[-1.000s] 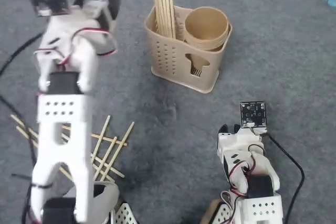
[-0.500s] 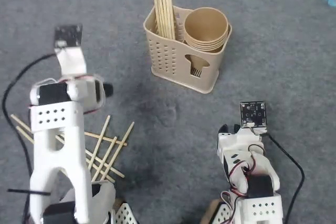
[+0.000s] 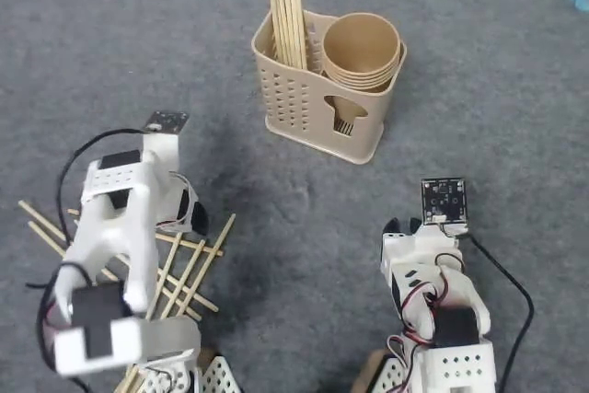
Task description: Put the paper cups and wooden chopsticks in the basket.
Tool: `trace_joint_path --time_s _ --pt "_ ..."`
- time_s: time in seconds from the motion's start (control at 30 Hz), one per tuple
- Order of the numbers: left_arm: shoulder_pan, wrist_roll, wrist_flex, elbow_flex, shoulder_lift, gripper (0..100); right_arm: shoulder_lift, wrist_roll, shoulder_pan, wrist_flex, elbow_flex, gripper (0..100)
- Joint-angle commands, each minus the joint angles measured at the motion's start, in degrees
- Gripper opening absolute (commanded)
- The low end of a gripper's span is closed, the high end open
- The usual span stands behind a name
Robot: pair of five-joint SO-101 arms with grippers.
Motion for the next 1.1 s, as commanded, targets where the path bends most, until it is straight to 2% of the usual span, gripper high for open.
trace_joint_path --time_s 0.0,0.13,0.4,0.77,0.97,1.07 --pt "0.09 -0.62 -6.68 -0.66 3.96 12 -1.36 1.23 0.48 -1.01 0.79 9.7" --pt "0.18 -0.79 -6.77 -3.03 6.15 1 -1.36 1.23 0.48 -1.01 0.79 9.7" --pt "0.18 -0.88 2.9 -9.45 6.07 1 -1.36 1.23 0.48 -1.01 0.79 9.7" --pt "0.18 -0.35 20.04 -29.58 6.07 1 -1.36 1.23 0.48 -1.01 0.79 9.7" --pt "0.18 5.1 27.6 -43.74 5.71 1 -1.36 1.23 0.57 -1.01 0.79 9.7" --pt "0.18 5.36 28.84 -44.26 2.64 1 -1.36 1.23 0.57 -1.01 0.79 9.7"
